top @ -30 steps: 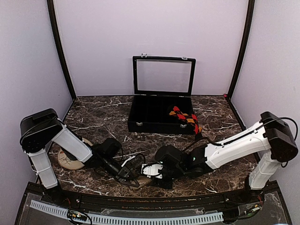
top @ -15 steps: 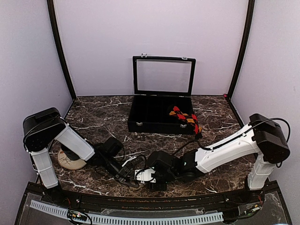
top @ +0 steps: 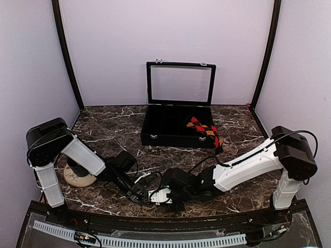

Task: Roll the socks
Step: Roll the sock at the center of the board.

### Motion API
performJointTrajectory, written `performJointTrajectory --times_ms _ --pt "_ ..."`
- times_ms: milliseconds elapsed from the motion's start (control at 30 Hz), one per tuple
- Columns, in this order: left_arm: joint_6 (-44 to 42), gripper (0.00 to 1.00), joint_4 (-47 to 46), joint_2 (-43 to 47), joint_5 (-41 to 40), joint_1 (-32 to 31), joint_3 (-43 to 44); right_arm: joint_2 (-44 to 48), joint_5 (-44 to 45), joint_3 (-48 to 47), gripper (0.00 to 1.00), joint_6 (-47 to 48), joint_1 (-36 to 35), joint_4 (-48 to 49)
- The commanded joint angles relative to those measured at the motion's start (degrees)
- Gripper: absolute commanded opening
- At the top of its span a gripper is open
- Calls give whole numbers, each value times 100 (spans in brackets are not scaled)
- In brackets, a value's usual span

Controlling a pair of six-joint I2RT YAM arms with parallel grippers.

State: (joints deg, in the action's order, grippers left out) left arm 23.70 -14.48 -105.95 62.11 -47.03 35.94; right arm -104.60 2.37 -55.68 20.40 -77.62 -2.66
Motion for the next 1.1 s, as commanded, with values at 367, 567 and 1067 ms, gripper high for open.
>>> performJointTrajectory --times_ms 367,567,1067 --pt "-349 20 1080 659 -1525 332 51 -219 -305 -258 0 -378 -35 -691" --pt "-115 27 1083 1525 -2509 352 -158 -379 -380 -623 0 -834 -29 -1193" --pt "503 27 1563 3715 -4843 328 -837 -1034 -1142 -2003 0 -2082 65 -2661"
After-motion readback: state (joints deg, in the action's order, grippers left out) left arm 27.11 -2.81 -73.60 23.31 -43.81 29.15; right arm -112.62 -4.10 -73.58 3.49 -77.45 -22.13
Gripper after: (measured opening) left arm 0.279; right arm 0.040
